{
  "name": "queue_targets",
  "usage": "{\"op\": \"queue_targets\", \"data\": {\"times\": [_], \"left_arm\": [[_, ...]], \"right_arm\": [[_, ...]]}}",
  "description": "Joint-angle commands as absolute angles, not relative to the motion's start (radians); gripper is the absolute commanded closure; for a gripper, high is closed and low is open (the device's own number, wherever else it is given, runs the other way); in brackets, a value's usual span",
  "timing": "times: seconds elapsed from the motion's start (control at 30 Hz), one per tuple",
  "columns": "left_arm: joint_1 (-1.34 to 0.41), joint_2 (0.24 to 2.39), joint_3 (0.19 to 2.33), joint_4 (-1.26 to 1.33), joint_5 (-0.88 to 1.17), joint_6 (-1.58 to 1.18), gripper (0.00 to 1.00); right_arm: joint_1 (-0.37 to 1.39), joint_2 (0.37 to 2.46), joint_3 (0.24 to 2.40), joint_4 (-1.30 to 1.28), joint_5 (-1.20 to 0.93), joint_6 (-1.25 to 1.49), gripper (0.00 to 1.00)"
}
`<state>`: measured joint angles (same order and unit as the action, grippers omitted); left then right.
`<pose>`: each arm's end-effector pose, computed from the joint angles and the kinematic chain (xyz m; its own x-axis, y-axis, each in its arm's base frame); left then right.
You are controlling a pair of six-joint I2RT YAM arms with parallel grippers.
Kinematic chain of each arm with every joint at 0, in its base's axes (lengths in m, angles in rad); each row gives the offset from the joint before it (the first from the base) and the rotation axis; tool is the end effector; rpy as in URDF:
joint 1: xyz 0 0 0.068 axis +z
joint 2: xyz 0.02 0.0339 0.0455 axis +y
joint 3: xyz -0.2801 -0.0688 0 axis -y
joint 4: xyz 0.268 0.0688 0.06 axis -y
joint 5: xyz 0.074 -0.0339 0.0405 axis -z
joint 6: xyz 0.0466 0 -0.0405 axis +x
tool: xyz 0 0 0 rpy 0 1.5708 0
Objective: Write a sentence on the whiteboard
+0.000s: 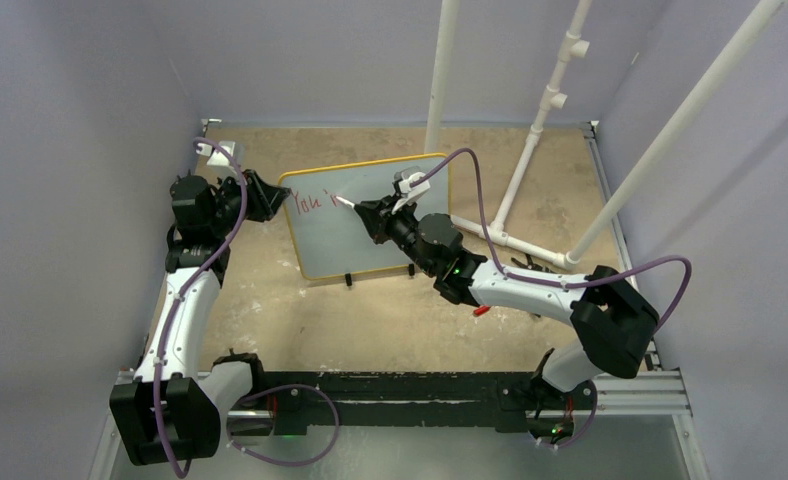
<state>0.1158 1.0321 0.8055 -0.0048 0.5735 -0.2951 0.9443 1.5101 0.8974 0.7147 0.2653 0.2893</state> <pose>0.2622 0.0050 0.3262 -0.3423 -0.2858 -0.8951 0.3428 0.8490 -0.4021 0.2298 0.2967 0.3002 -0.1222 0.3007 -0.9458 -0.6197 0.7213 0.3094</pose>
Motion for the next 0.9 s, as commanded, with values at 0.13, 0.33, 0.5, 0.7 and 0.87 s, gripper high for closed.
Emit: {"op": "queue_targets", "data": {"times": [0.13, 0.33, 0.5, 0.7, 0.87], "left_arm": [[0.12, 1.026, 0.805, 0.032, 0.595, -0.287, 0.77], [0.121, 1.026, 0.805, 0.032, 0.595, -0.287, 0.77], [0.12, 1.026, 0.804, 0.032, 0.595, -0.286, 0.77], [0.121, 1.029, 0.805, 0.031, 0.595, -0.285, 0.77], [0.121, 1.03, 0.804, 0.031, 0.593, -0.285, 0.77]], "right_arm": [[0.939, 1.479, 0.904, 0.733, 0.31, 0.286, 1.0], [0.94, 1.443, 0.872, 0.799, 0.253, 0.245, 1.0], [0.94, 1.439, 0.867, 0.794, 0.226, 0.241, 1.0], [0.94, 1.467, 0.873, 0.781, 0.228, 0.246, 1.0], [0.94, 1.475, 0.875, 0.74, 0.225, 0.259, 1.0]]}}
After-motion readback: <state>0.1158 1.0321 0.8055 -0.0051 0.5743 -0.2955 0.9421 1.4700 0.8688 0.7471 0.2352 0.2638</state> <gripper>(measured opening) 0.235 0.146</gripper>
